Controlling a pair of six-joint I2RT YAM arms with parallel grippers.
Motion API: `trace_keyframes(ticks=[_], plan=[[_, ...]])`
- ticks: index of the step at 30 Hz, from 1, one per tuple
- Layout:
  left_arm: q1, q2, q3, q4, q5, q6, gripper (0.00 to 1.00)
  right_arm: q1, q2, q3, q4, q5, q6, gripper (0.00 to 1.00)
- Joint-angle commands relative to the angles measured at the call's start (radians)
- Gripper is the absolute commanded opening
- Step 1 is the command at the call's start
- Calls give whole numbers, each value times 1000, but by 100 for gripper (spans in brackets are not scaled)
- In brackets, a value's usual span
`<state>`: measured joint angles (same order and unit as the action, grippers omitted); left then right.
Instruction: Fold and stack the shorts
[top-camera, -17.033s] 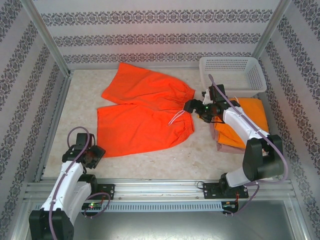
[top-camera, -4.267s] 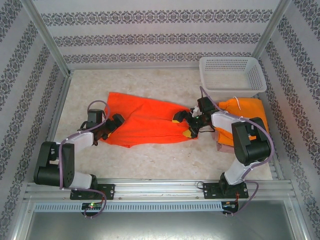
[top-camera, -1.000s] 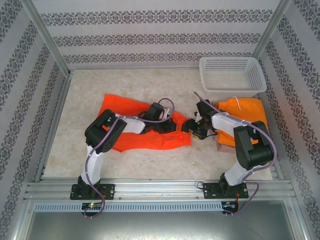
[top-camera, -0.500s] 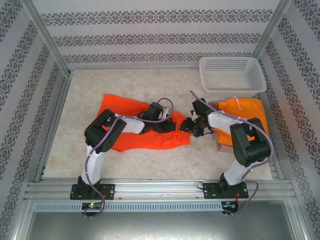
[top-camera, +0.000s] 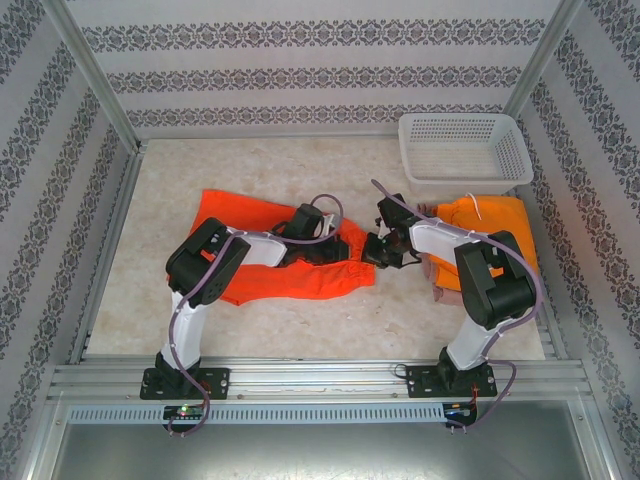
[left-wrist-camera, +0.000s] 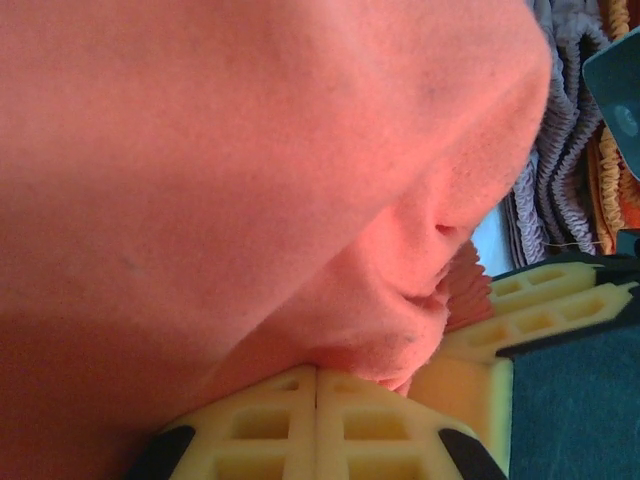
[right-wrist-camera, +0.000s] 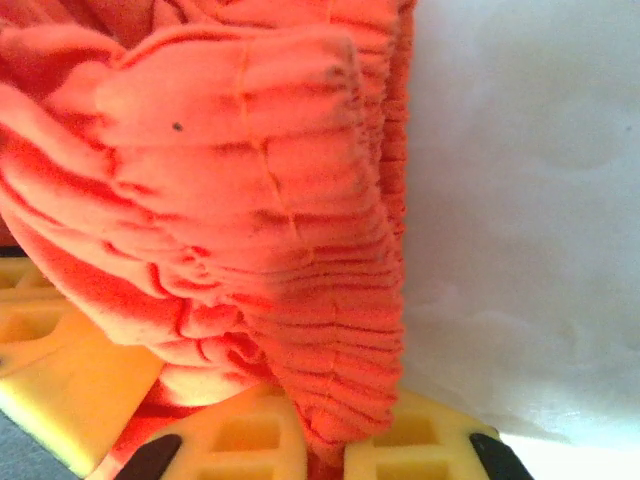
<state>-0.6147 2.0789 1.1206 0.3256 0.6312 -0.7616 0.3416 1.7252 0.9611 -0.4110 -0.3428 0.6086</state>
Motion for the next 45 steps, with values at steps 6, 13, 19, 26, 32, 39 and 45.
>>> trace_keyframes(ticks=[6,13,19,26,32,39,45], plan=[[80,-275,-108,-25,-69,30,39,10,-64,85,-154,205,-123,0],[156,-471,-204,-99,-107,82,59,5,-119,258,-431,402,-263,0],[214,-585,-294,-132,-135,110,65,-10,-128,441,-638,574,-397,0],[264,-657,-355,-191,-151,142,66,-43,-84,643,-804,775,-531,0],[274,-649,-392,-199,-155,145,53,-54,-22,839,-909,825,-539,0],[262,-571,-426,-89,-114,85,31,25,91,996,-1013,765,-425,0],[220,-479,-414,-61,-110,83,19,94,179,1107,-1080,701,-305,0]])
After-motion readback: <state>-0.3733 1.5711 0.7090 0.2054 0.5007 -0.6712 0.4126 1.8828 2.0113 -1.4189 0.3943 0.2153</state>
